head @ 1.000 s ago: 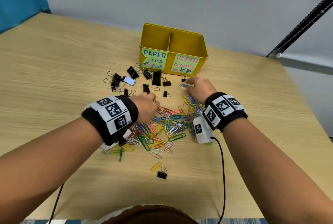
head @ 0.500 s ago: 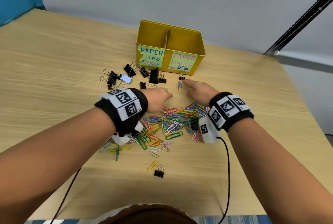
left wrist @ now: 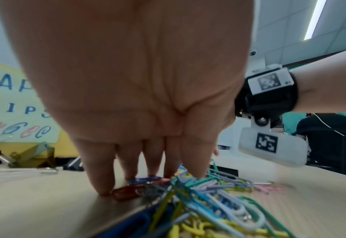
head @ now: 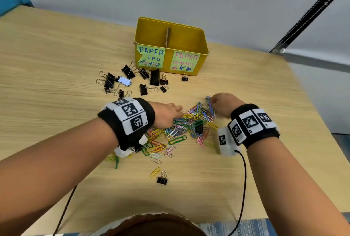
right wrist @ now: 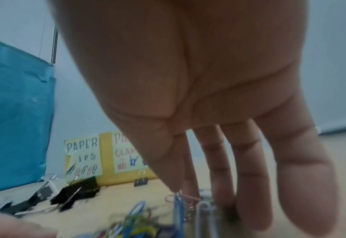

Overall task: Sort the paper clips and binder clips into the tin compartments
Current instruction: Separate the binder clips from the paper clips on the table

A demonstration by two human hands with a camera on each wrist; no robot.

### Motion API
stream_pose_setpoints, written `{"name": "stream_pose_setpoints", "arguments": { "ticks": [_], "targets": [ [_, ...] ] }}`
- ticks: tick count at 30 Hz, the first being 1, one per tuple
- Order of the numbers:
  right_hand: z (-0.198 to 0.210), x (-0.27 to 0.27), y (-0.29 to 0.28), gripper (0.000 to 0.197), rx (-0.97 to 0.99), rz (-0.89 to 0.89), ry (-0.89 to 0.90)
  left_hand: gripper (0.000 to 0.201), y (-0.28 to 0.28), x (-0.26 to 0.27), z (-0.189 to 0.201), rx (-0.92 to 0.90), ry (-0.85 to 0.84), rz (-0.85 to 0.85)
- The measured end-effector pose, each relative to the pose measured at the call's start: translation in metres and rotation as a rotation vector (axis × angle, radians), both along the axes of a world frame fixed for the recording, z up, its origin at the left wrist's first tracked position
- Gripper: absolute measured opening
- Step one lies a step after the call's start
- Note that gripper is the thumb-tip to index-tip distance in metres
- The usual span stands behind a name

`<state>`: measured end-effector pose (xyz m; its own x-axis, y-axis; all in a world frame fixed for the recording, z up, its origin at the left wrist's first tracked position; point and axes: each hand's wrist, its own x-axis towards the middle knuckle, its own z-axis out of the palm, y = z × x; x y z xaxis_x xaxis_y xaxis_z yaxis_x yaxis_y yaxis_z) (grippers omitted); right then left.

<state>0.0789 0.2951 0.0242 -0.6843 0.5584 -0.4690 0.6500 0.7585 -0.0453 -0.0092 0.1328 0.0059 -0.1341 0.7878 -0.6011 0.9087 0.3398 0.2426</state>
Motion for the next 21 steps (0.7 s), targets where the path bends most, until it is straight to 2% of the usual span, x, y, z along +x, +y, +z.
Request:
{"name": "stream_pose_setpoints", "arguments": {
  "ticks": [3,6,8,10,12,13,16,18,20,21],
  "targets": [
    [-0.01,-0.004,-0.009,0.037,-0.069,0.062,0.054,0.05,-0.01,-0.006,0.009,0.018,-0.039,0.064],
    [-0.01,-0.011,-0.026,0.04,-0.233,0.187,0.158,0.046,-0.016,-0.012,0.015,0.11,-0.028,0.171],
    [-0.004,-0.011,-0.031,0.036,-0.294,0.151,0.28,0.048,-0.017,-0.014,0.015,0.199,-0.024,0.229],
    [0.001,-0.007,-0.028,0.025,-0.208,0.09,0.378,0.057,-0.016,-0.014,0.013,0.25,-0.039,0.259],
    [0.005,-0.001,-0.028,0.012,-0.119,0.06,0.309,0.066,-0.013,-0.01,0.01,0.234,-0.052,0.238],
    [0.005,0.002,-0.029,0.013,-0.09,0.072,0.217,0.068,-0.009,-0.007,0.009,0.201,-0.051,0.209],
    [-0.001,0.008,-0.031,0.038,-0.051,0.103,-0.054,0.073,0.003,0.002,0.004,0.045,-0.007,0.07],
    [-0.003,0.01,-0.026,0.037,-0.026,0.08,-0.036,0.072,0.006,0.007,0.002,-0.035,0.031,-0.007],
    [-0.001,0.014,-0.016,0.02,-0.039,0.002,0.062,0.072,0.005,0.008,0.002,-0.034,0.038,-0.01],
    [0.0,0.016,-0.012,0.021,-0.049,-0.034,0.1,0.073,0.003,0.008,0.002,-0.014,0.03,0.012]
  ]
}}
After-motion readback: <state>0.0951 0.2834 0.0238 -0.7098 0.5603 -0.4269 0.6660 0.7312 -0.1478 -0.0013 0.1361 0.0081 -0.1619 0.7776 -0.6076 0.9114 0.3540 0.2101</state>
